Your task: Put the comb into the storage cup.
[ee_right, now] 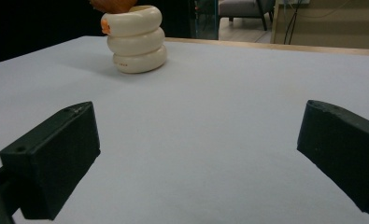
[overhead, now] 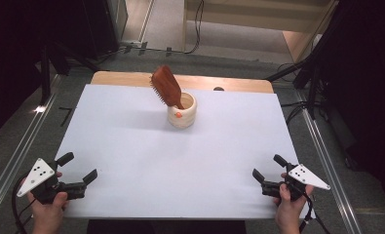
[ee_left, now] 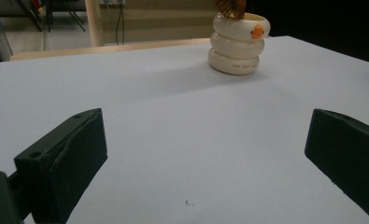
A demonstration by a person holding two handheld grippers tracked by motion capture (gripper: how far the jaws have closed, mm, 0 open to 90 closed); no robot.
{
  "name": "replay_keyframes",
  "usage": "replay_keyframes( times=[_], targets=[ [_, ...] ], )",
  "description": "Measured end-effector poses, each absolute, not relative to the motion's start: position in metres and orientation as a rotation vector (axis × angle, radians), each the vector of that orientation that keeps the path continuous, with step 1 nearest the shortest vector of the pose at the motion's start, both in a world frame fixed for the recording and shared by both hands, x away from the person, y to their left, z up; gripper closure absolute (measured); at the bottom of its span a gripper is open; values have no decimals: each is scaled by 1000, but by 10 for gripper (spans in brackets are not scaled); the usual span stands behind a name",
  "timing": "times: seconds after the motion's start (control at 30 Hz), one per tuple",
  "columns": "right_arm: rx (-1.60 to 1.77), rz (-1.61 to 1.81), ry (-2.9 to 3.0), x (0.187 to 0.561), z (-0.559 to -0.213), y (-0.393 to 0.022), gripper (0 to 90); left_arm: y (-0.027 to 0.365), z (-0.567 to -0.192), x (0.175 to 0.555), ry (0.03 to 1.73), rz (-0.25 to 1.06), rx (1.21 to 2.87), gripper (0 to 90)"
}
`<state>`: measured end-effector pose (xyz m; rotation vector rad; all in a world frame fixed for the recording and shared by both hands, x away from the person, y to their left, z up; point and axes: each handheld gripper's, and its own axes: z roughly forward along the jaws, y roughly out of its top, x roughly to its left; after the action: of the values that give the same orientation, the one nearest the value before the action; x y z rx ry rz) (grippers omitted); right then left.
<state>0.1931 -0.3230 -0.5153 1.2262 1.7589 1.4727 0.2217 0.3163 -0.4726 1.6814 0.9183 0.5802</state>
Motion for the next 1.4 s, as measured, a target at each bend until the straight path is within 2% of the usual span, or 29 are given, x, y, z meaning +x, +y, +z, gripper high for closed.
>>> replay_keyframes(
  times=[0.4,1.4],
  targets=[
    [1222,1469,1760,194,-516,-323,0,329,-478,226,934,577,1671,0],
    [1223,1456,1779,197,-519,-320,0,331,-492,234,959,520,1647,0]
  ],
)
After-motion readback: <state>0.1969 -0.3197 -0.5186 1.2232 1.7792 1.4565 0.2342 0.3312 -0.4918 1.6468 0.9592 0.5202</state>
